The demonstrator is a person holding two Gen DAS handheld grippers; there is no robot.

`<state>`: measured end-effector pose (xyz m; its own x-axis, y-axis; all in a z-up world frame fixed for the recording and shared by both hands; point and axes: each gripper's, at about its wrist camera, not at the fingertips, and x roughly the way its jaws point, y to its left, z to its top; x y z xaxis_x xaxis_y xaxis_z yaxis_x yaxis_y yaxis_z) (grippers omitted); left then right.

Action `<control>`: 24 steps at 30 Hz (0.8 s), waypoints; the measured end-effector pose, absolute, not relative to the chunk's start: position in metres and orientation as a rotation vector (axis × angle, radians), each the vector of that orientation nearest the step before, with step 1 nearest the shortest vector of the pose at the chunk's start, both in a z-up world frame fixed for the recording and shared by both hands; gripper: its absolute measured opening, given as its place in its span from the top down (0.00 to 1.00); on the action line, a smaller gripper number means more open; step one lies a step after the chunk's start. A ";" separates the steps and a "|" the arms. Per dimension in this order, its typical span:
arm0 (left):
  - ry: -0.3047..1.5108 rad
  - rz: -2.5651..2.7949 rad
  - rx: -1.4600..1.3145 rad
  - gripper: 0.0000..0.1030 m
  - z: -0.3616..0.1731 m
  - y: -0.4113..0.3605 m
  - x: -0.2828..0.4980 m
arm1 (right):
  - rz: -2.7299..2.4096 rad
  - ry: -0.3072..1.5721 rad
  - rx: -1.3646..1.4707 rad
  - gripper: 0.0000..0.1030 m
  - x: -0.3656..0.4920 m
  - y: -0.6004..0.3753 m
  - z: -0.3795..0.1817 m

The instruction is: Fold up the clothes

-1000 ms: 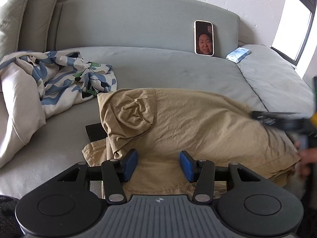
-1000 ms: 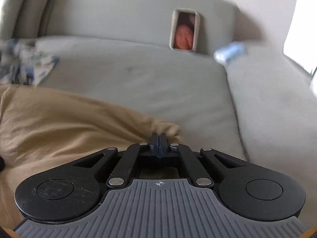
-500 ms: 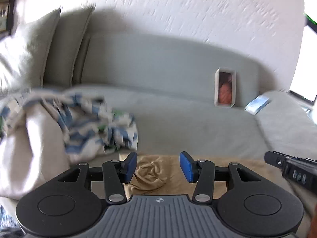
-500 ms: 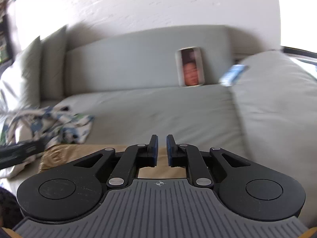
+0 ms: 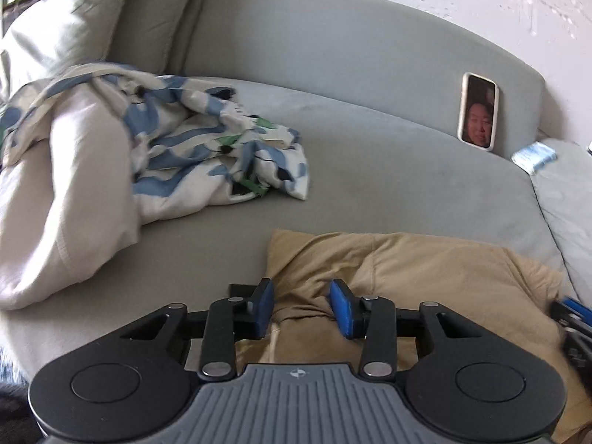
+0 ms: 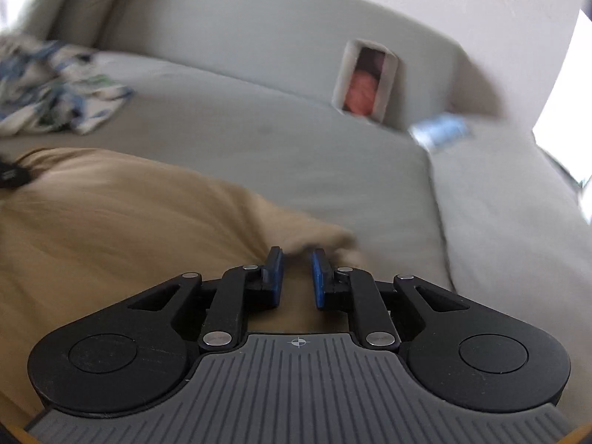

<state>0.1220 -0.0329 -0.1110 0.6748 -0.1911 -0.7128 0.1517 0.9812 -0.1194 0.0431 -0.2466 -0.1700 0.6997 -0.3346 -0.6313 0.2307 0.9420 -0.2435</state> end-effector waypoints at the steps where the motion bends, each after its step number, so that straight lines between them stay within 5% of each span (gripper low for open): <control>1: 0.802 -0.156 -0.056 0.57 -0.108 -0.029 0.119 | -0.339 0.740 -0.122 0.81 0.036 -0.257 -0.165; 3: 0.773 -0.097 -0.062 0.55 -0.097 -0.024 0.110 | -0.381 0.740 -0.046 0.84 0.022 -0.272 -0.150; 5: 0.701 -0.025 0.006 0.70 -0.079 -0.028 0.093 | -0.388 0.705 0.008 0.87 0.006 -0.280 -0.136; 13: 0.668 -0.201 0.020 0.67 -0.057 -0.037 0.034 | -0.139 0.548 0.092 0.81 -0.044 -0.235 -0.091; 24: 0.807 -0.226 0.110 0.66 -0.094 -0.050 0.033 | -0.066 0.754 -0.028 0.88 -0.048 -0.218 -0.141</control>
